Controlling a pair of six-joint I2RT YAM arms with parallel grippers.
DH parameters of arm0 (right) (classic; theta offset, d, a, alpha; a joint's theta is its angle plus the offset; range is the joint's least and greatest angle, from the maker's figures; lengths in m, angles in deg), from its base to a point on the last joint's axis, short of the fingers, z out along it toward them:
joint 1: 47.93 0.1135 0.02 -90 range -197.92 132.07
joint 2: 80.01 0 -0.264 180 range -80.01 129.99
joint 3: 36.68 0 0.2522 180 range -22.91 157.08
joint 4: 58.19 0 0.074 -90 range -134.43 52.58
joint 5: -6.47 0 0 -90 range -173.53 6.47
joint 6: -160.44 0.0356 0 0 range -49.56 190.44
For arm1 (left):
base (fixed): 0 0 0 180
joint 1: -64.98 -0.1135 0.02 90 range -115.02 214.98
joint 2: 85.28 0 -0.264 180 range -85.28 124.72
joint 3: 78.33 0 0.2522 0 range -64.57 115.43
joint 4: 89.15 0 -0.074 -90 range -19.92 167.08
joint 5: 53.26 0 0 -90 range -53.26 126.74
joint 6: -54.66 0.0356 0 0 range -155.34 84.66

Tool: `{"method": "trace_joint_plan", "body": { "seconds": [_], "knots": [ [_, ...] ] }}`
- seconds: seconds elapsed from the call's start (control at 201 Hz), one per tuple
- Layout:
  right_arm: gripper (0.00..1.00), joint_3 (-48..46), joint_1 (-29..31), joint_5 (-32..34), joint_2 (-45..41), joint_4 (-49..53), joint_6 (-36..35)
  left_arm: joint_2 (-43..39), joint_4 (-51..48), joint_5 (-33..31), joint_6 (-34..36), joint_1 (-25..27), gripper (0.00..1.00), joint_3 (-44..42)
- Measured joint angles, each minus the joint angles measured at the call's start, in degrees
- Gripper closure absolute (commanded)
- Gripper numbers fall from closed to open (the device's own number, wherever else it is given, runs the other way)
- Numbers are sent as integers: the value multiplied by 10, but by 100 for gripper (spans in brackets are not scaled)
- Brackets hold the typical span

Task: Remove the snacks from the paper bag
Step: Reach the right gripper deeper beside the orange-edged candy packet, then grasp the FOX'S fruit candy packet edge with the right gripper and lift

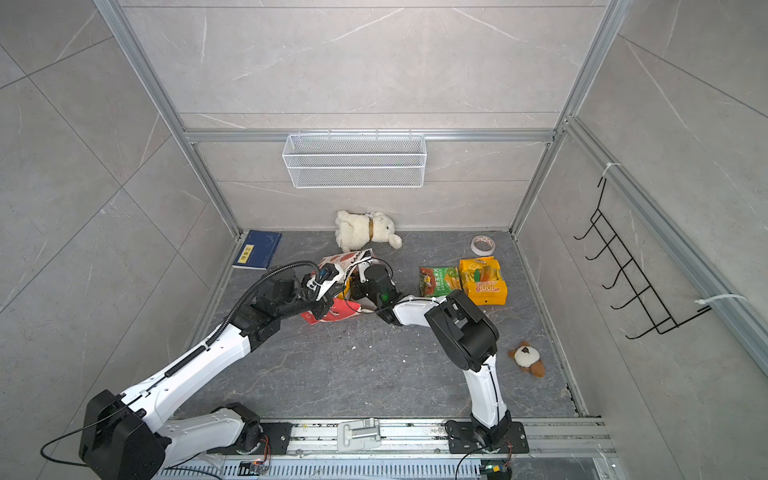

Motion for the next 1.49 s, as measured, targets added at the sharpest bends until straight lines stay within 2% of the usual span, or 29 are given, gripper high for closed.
{"method": "trace_joint_plan", "body": {
  "seconds": [0.194,0.483,0.955,1.269,1.493],
  "knots": [
    [100,-24,0,-2,-38,30,2,0,3,-1,0,3,100,0],
    [100,-103,-5,9,-169,88,23,0,28,1,0,8,100,0],
    [100,-157,-7,0,-339,190,36,2,40,-11,-1,11,100,0],
    [100,-155,-7,1,-508,298,29,7,54,-50,-15,11,100,2],
    [100,-104,-8,18,-598,395,21,8,57,-93,-35,12,100,9]
  ]
}}
